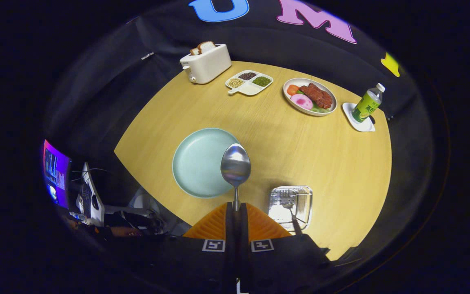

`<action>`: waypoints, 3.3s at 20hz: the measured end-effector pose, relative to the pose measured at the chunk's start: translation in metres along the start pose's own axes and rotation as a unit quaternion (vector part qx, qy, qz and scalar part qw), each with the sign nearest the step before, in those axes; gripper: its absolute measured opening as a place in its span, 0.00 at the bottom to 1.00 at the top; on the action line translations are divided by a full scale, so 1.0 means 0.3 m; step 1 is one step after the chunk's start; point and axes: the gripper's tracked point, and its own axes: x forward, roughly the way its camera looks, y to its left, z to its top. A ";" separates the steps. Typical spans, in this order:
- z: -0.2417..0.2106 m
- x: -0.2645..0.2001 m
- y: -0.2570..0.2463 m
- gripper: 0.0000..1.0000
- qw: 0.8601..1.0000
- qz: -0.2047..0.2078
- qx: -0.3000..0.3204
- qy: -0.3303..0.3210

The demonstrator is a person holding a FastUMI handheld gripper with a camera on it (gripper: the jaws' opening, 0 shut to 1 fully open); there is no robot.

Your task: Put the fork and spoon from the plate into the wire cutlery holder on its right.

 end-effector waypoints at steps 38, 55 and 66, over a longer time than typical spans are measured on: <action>-0.108 0.062 -0.253 0.72 0.984 -0.024 -0.012 0.176; 0.194 -0.463 -0.317 0.99 0.913 -0.152 0.081 -0.370; 0.269 -0.728 -0.299 0.99 0.835 -0.220 0.040 -0.502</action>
